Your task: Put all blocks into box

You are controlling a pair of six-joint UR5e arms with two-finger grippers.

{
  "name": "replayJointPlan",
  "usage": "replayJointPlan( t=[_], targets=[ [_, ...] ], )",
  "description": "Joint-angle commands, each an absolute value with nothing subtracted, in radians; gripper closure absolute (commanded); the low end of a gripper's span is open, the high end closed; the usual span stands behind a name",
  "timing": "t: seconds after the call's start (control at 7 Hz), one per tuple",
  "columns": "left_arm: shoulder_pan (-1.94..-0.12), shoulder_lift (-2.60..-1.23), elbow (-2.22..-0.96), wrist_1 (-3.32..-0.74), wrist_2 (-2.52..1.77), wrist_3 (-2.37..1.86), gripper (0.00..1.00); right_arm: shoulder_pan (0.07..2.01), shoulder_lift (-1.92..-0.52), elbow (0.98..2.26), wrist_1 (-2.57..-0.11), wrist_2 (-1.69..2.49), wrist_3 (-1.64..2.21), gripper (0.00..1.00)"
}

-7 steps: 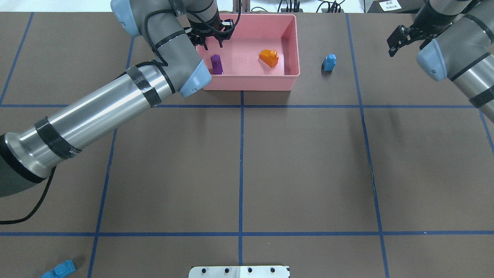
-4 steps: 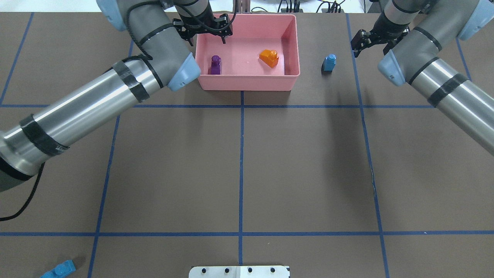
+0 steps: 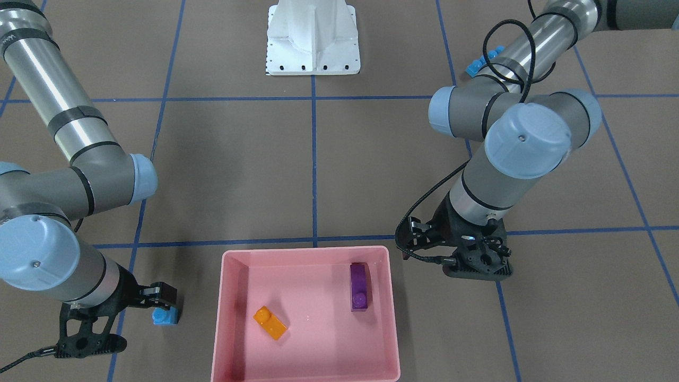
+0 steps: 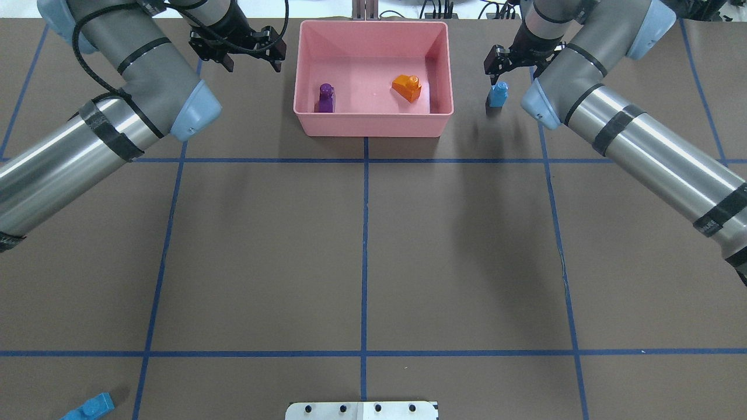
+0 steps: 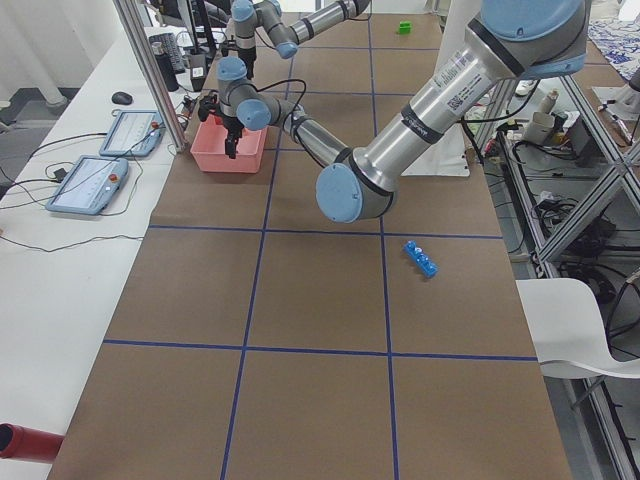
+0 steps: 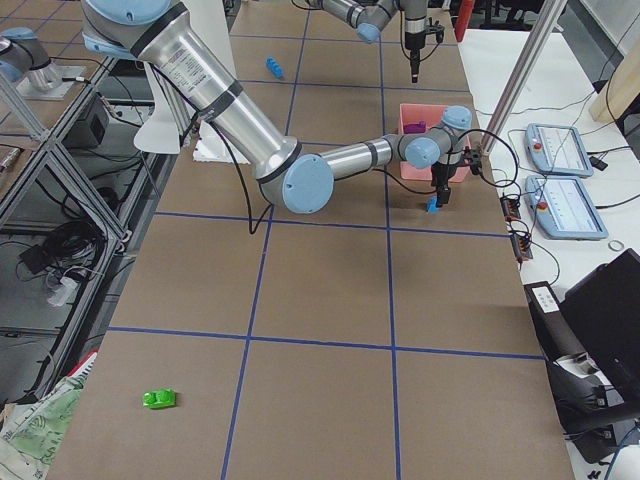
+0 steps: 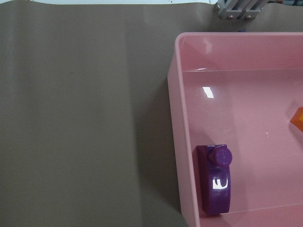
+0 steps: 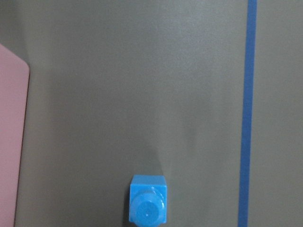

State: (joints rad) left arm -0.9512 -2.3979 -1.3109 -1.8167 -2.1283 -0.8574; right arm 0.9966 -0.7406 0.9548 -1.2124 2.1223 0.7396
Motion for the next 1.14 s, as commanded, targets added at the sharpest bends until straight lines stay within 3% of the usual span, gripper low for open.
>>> replayJointPlan(
  t=[0.0,0.29,0.43,0.57,1.0],
  targets=[
    [-0.953,-2.391,-1.318,-1.818,-2.129,-0.853,0.0,0.96,-0.716,0.872,-1.111,2.079,0.794,0.02],
    [-0.95,-2.39,-1.316,-1.818,-2.125,-0.854,0.0,0.945,-0.718,0.87,-1.117,2.037,0.799,0.49],
    [-0.95,-2.39,-1.316,-1.819,-2.125,-0.854,0.0,0.943,-0.718,0.868,-1.118,2.037,0.799,0.8],
    [-0.948,-2.39,-1.316,-1.819,-2.122,-0.854,0.0,0.943,-0.719,0.87,-1.118,2.037,0.799,1.0],
    [-0.948,-2.388,-1.316,-1.821,-2.121,-0.854,0.0,1.033,-0.713,0.919,-1.132,2.068,0.801,1.0]
  ],
)
